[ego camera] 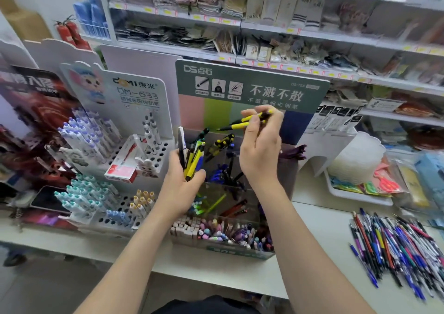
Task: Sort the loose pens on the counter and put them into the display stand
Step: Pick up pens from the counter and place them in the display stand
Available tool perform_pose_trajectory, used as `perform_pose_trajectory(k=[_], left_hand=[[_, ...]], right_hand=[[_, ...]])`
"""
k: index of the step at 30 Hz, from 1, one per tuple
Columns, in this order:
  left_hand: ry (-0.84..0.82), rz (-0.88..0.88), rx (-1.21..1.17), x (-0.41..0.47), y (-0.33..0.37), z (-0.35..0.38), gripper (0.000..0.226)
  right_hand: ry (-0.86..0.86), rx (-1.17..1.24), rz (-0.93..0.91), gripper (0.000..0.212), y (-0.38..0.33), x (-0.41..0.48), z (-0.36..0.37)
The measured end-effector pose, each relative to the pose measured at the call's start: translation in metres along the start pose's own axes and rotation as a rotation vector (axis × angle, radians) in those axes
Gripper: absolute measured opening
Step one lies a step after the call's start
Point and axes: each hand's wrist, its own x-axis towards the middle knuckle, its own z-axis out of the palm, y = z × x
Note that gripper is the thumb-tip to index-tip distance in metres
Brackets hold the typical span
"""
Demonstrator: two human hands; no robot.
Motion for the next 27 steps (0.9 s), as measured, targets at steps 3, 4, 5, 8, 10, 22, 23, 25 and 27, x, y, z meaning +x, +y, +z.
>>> perform_pose_trajectory(k=[3, 4, 5, 8, 10, 22, 23, 25, 27], left_hand=[[0.033, 0.032, 0.021, 0.001, 0.004, -0.002, 0.028], [0.041, 0.036, 0.036, 0.002, 0.005, -0.003, 0.028], [0.039, 0.039, 0.041, 0.003, 0.004, -0.003, 0.027], [0.027, 0.03, 0.026, 0.006, 0.001, -0.005, 0.025], [0.028, 0.019, 0.001, 0.009, -0.003, -0.007, 0.024], [-0.009, -0.04, -0.11, 0.008, 0.005, -0.007, 0.025], [-0.016, -0.037, -0.105, 0.008, 0.005, -0.006, 0.026], [-0.035, -0.005, -0.093, 0.006, 0.006, -0.006, 0.029], [-0.056, 0.065, -0.062, 0.003, 0.009, -0.004, 0.033]], right_hand=[[-0.284, -0.144, -0.048, 0.011, 0.013, 0.007, 0.011], [-0.374, -0.209, -0.065, 0.011, 0.017, 0.008, 0.013], [-0.453, -0.257, -0.074, 0.012, 0.02, 0.009, 0.016], [-0.574, -0.245, -0.037, 0.014, 0.02, 0.008, 0.017], [-0.582, -0.223, -0.021, 0.011, 0.021, 0.009, 0.016], [-0.32, -0.694, -0.28, 0.019, 0.035, -0.003, 0.026], [-0.274, -0.658, -0.287, 0.02, 0.032, -0.007, 0.024], [-0.21, -0.483, -0.233, 0.022, 0.019, -0.015, 0.019], [-0.266, -0.328, -0.086, 0.035, 0.004, -0.026, 0.017]])
